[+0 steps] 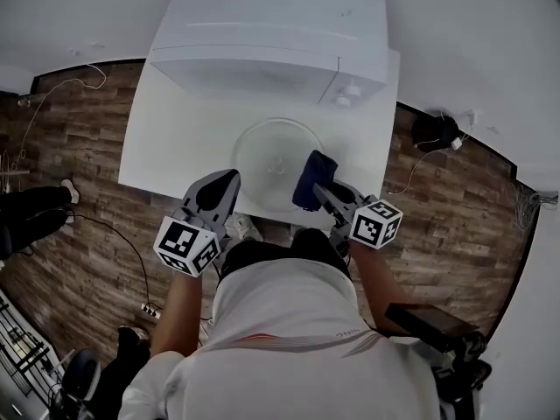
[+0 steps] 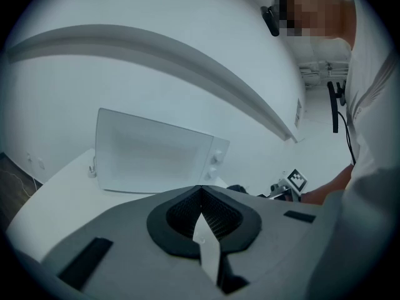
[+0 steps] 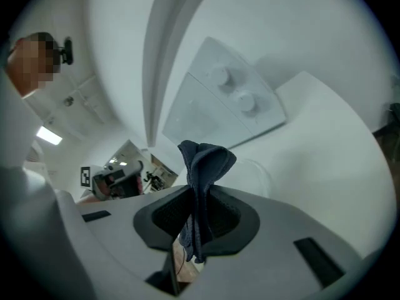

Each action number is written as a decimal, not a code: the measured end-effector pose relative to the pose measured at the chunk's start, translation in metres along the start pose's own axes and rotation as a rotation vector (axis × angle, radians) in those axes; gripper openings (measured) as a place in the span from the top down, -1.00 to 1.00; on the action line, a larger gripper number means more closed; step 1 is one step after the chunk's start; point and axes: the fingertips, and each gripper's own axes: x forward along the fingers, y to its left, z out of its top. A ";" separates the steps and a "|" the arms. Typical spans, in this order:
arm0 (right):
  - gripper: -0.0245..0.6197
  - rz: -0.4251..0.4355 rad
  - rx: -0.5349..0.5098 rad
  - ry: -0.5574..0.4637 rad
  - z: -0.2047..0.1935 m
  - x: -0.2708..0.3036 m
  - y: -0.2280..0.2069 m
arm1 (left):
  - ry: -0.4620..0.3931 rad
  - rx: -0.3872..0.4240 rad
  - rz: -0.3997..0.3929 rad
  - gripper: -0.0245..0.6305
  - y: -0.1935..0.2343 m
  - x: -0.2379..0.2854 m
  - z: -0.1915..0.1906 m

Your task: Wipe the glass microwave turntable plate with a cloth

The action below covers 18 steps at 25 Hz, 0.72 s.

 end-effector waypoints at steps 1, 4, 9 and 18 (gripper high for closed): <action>0.73 0.060 -0.047 -0.033 0.012 -0.001 0.014 | -0.005 0.001 0.015 0.89 -0.003 0.000 0.002; 0.73 0.189 -0.185 -0.108 0.047 -0.009 0.049 | -0.019 0.007 0.049 0.89 -0.016 -0.002 0.007; 0.73 0.259 -0.328 -0.236 0.102 -0.027 0.085 | -0.043 0.018 0.071 0.89 -0.032 -0.010 0.014; 0.73 0.126 -0.411 -0.364 0.096 -0.055 0.137 | -0.134 0.097 -0.035 0.89 -0.045 -0.058 0.029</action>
